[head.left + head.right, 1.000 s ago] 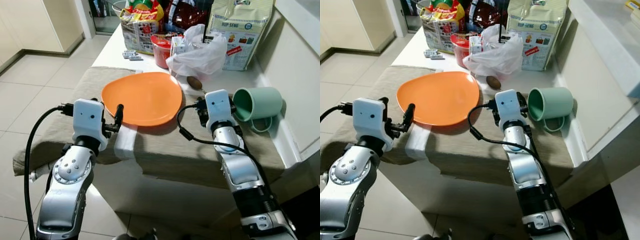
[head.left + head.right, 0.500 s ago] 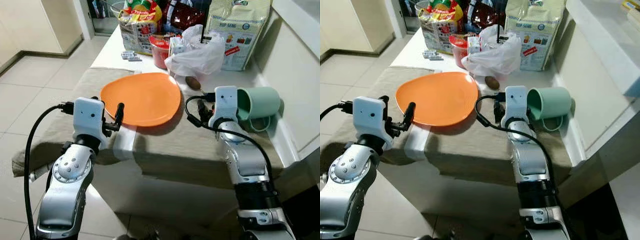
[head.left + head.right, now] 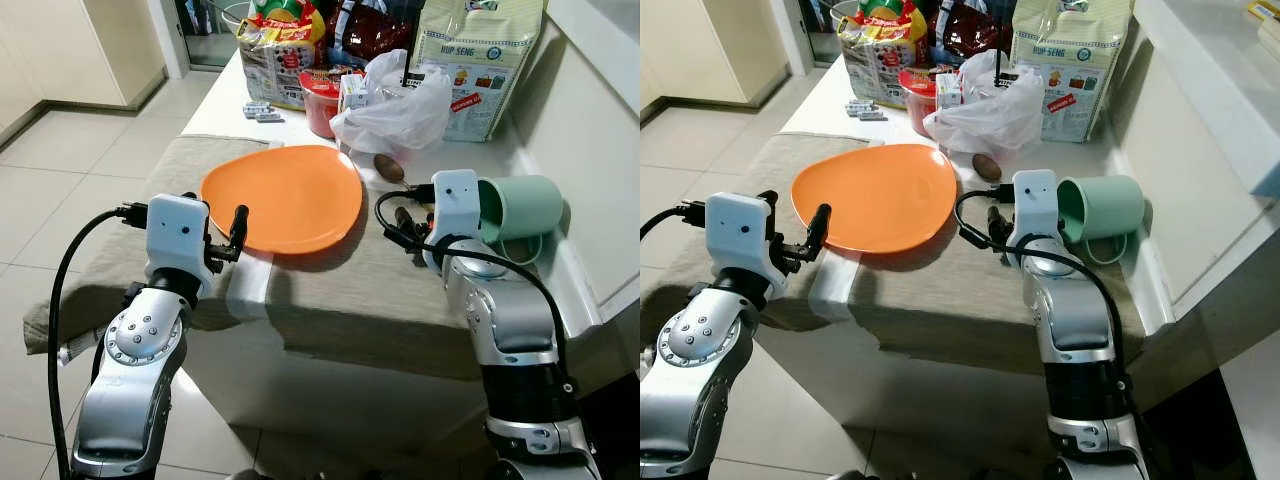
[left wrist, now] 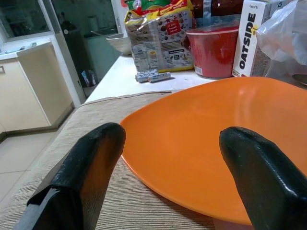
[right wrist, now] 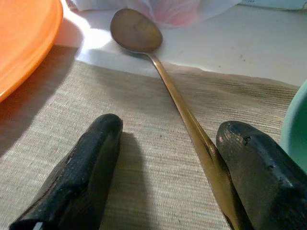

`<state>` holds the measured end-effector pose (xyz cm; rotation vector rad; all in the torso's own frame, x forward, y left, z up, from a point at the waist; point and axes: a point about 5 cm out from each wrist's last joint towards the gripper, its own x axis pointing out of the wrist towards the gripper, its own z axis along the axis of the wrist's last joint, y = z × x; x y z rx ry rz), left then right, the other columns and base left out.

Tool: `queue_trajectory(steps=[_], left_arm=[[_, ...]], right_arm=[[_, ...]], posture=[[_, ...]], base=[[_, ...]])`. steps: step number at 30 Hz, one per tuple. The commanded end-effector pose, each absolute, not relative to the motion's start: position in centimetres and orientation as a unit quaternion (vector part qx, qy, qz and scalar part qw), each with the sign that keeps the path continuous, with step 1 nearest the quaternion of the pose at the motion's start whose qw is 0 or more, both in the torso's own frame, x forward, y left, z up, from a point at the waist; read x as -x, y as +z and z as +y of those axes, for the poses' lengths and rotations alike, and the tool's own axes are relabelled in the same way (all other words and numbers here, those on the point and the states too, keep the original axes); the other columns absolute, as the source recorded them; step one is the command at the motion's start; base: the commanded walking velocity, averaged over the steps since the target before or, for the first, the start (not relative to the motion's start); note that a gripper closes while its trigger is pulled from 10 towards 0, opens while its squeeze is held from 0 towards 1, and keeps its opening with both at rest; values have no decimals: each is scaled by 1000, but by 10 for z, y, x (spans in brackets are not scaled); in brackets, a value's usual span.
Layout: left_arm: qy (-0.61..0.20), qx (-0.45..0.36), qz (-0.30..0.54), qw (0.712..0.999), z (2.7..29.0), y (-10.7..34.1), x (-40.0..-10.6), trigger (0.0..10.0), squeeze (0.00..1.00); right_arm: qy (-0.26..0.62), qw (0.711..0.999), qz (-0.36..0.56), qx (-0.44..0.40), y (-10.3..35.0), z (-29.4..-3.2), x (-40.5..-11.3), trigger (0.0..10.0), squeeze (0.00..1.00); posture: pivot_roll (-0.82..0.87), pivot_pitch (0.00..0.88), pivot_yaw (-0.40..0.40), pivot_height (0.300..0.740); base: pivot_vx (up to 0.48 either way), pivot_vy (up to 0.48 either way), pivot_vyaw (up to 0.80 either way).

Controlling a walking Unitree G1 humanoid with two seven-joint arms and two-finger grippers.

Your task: Setting the table

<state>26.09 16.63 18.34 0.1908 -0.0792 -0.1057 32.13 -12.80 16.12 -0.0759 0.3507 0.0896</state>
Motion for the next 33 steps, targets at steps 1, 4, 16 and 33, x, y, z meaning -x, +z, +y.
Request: queue_trajectory(steps=[1, 4, 16, 33], left_arm=[[-57, -102, -46, 992, 166, 187, -261, 10000, 0], [-57, -102, -46, 992, 166, 186, -261, 10000, 0], [-58, -102, -47, 992, 165, 187, -259, 10000, 0], [-56, -95, -47, 993, 164, 186, -261, 10000, 0]], right_arm=[[57, 954, 292, 43, 118, -129, -305, 10000, 0], [59, 949, 305, 50, 116, -134, -300, 10000, 0], [72, 927, 356, 92, 109, -157, -267, 10000, 0], [49, 972, 163, 162, 130, -157, -287, 10000, 0]], posture=[[-39, 71, 27, 740], [-46, 72, 23, 740], [-64, 78, 6, 740], [-58, 78, 14, 740]], base=[[0, 0, 0], [0, 0, 0], [0, 0, 0], [0, 0, 0]])
